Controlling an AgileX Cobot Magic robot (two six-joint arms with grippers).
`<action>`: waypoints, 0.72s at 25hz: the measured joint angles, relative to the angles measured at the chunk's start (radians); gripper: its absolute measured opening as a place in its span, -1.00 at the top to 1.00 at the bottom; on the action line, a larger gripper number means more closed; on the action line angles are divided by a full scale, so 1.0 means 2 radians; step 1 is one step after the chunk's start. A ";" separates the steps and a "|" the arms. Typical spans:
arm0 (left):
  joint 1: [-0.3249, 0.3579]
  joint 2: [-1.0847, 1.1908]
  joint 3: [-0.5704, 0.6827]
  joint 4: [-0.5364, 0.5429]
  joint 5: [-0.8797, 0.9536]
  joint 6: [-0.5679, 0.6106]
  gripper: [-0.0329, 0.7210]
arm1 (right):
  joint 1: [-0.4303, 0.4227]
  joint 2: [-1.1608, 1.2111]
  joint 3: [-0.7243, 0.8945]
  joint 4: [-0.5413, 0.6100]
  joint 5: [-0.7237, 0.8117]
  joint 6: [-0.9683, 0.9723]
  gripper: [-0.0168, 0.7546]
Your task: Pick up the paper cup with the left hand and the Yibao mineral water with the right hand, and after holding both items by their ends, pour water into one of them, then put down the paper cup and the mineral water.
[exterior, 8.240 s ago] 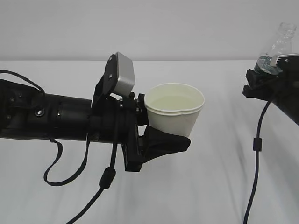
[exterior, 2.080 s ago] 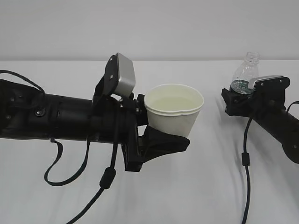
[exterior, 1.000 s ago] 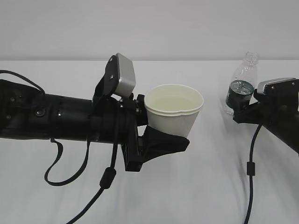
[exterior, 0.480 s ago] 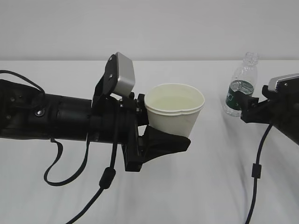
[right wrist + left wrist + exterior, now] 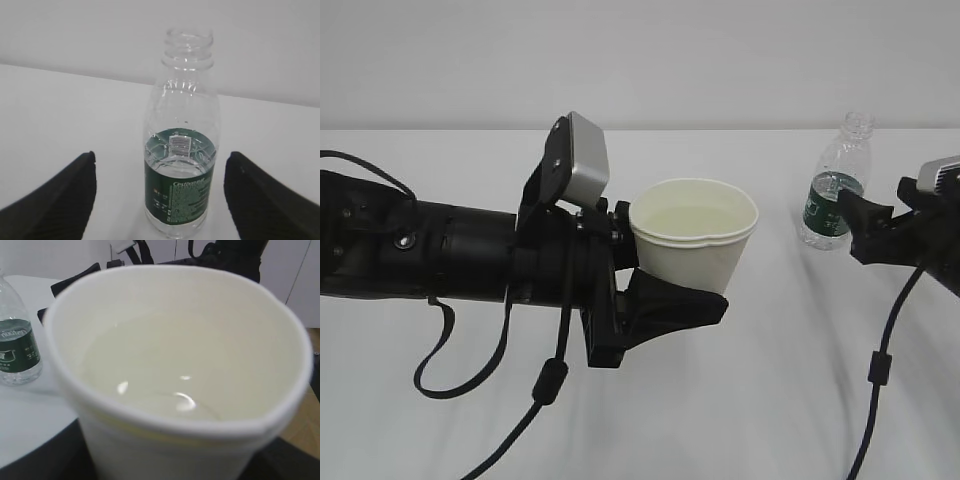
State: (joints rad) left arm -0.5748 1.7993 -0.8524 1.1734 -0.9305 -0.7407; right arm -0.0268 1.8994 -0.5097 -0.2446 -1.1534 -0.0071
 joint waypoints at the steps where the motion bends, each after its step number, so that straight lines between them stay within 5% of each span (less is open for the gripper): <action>1: 0.000 0.000 0.000 0.000 0.000 0.000 -0.30 | 0.000 -0.005 0.002 0.000 0.000 0.000 -0.60; 18: 0.000 0.000 0.000 0.000 -0.001 0.000 -0.30 | 0.000 -0.070 0.058 0.011 0.000 0.000 -0.58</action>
State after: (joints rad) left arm -0.5748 1.7993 -0.8524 1.1734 -0.9319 -0.7407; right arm -0.0268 1.7592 -0.3947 -0.2219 -1.1534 -0.0071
